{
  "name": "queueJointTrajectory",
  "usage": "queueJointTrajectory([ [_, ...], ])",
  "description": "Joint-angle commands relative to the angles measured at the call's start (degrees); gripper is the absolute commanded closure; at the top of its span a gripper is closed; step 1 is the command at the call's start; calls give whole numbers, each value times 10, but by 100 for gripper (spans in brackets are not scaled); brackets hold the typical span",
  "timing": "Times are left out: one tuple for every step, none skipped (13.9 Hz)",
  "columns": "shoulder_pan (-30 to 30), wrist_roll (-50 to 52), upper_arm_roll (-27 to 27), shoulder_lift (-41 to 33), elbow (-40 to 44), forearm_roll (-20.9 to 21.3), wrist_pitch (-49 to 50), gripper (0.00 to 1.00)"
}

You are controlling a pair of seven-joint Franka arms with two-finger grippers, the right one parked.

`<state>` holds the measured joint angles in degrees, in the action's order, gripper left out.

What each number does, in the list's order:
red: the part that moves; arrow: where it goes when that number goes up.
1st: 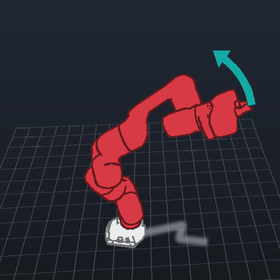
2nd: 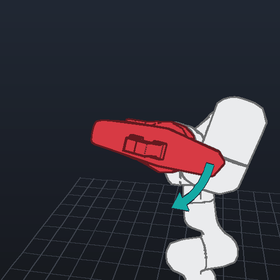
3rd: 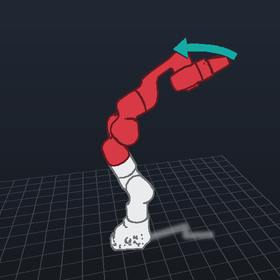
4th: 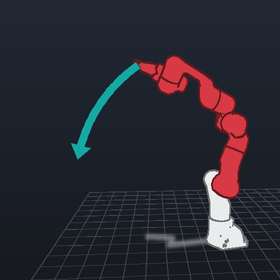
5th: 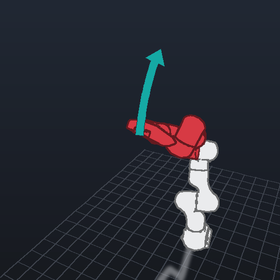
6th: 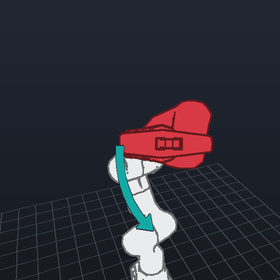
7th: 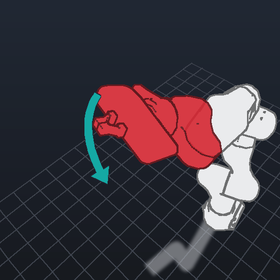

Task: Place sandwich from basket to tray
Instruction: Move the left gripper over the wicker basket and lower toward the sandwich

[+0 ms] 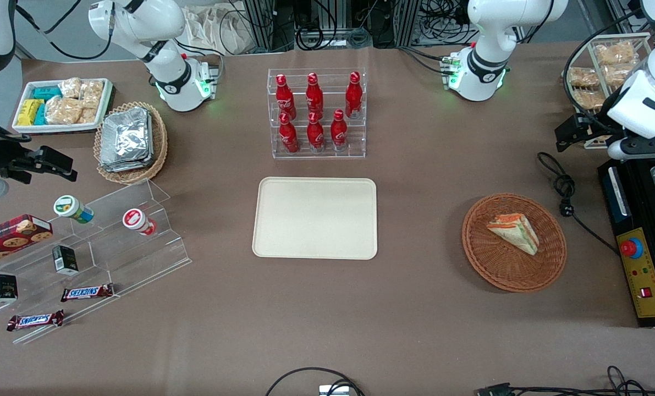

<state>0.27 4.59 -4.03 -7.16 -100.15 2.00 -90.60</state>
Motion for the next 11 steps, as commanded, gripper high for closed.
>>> queueJointTrajectory([
  [-4, 9, 3, -9, -5, -7, -3, 0],
  [-4, 9, 3, -8, -4, -7, -5, 0],
  [-4, 9, 3, -4, -4, -8, -8, 0],
  [-4, 9, 3, -2, -6, -7, -11, 0],
  [-4, 9, 3, 5, -7, -6, -10, 0],
  [-4, 18, 4, 13, -10, -7, -12, 0],
  [-3, 39, 4, 27, -10, -8, -23, 0],
  [-3, 86, 3, 37, -10, -9, -37, 0],
  [-4, 137, 3, 54, -10, -11, -41, 1],
  [-4, 181, 3, 75, -10, -11, -55, 6],
  [-3, 206, 3, 93, -10, -11, -76, 4],
])
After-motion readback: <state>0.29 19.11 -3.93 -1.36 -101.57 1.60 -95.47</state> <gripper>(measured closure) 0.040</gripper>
